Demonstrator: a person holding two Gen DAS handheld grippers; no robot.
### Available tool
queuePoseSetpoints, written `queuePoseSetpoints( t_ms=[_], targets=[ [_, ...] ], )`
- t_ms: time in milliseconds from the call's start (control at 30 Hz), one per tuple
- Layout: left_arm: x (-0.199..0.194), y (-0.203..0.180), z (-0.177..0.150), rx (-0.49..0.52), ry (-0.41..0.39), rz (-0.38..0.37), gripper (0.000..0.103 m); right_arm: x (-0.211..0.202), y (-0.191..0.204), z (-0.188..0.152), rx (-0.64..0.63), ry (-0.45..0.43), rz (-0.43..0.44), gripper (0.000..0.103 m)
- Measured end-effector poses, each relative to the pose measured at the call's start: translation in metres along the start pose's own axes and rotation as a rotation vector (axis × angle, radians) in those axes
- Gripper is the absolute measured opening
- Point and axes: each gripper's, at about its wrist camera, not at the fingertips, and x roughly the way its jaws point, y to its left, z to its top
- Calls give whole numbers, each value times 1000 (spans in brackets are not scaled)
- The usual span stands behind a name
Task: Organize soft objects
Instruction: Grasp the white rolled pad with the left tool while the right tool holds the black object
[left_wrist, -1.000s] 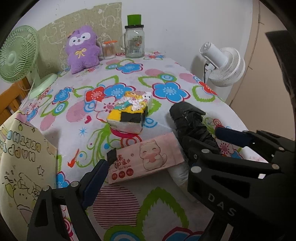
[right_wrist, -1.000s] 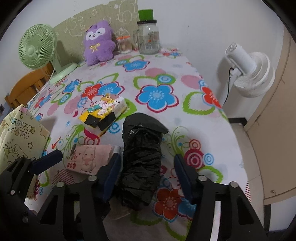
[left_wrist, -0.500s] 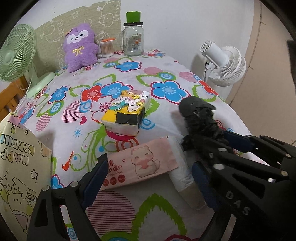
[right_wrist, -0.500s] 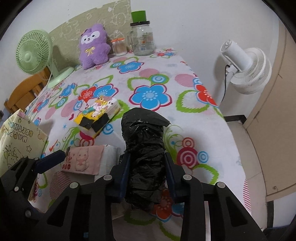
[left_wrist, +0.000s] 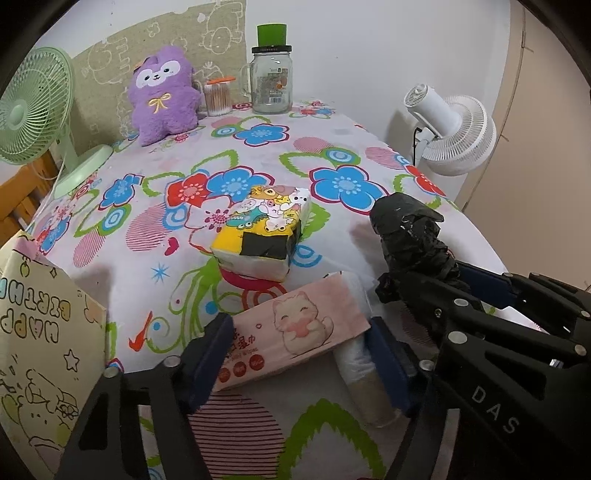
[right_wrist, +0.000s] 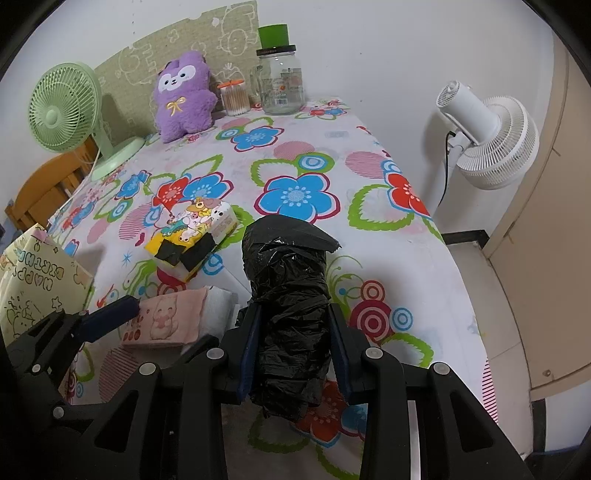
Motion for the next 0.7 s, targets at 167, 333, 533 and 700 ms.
queuePoseSetpoints(
  t_ms=[167, 333, 533, 700],
  targets=[
    [-6, -1, 0, 21, -8, -25, 46, -2, 4, 1, -10, -8, -2, 38],
    [-14, -3, -2, 30, -12, -51, 31, -6, 10, 0, -17, -14, -3, 38],
    [-21, -9, -8, 45, -21, -39, 29, -12, 13, -5, -19, -21, -3, 38],
    [-25, -15, -16, 49, -13, -30, 46, -17, 11, -11, -14, -24, -3, 38]
  ],
)
